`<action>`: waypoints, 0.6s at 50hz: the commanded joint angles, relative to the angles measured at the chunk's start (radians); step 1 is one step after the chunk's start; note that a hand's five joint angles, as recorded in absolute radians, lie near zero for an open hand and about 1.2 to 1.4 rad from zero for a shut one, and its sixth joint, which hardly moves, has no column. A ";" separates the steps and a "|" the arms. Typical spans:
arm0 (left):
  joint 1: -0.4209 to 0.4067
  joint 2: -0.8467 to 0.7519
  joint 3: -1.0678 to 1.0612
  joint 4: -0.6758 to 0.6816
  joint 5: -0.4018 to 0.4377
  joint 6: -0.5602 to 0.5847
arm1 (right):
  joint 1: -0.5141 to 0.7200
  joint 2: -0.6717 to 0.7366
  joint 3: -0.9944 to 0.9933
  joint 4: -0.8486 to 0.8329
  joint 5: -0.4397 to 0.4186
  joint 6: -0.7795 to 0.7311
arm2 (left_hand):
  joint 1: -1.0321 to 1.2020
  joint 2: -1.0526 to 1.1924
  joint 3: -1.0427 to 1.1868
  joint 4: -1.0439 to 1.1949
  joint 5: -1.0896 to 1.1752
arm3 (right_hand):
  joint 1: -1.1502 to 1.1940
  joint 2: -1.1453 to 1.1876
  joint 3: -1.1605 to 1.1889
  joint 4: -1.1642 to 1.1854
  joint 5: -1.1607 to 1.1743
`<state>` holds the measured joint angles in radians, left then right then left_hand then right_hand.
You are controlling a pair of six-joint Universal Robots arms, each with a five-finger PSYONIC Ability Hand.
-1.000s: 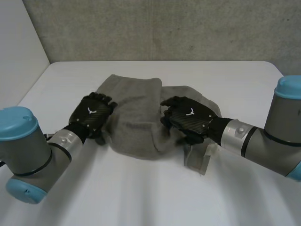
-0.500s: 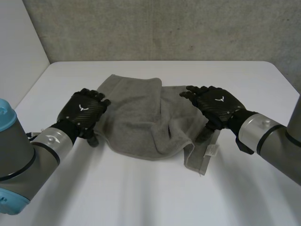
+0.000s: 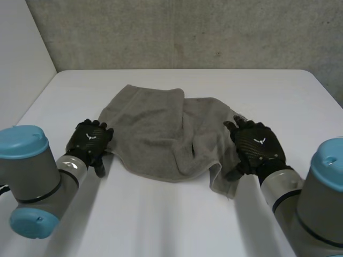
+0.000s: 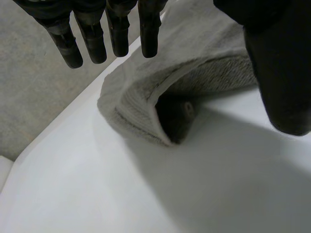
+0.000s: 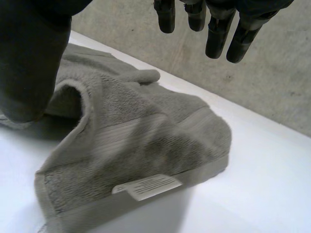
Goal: Fold the towel.
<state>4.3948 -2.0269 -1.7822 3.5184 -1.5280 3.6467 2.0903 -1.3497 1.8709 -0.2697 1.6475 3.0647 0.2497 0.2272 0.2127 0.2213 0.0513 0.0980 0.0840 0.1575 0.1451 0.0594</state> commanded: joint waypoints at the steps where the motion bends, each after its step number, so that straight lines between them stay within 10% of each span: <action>1: 0.008 -0.056 0.040 0.062 -0.050 -0.002 | 0.049 0.078 -0.018 -0.045 0.006 0.129 | -0.042 -0.020 -0.038 -0.047 -0.018 | -0.098 -0.084 0.017 0.029 -0.059; 30: 0.002 -0.139 0.119 0.126 -0.075 -0.085 | 0.120 0.277 -0.090 -0.170 0.078 0.157 | 0.069 0.092 -0.038 -0.047 0.093 | 0.089 0.103 0.017 0.029 -0.047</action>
<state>4.3958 -2.1621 -1.6679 3.6473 -1.6062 3.5664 2.2103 -1.0778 1.7803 -0.4060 1.7239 3.2229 0.2525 0.2354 0.2127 0.2213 0.0672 0.1024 0.0865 0.1575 0.1451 0.0594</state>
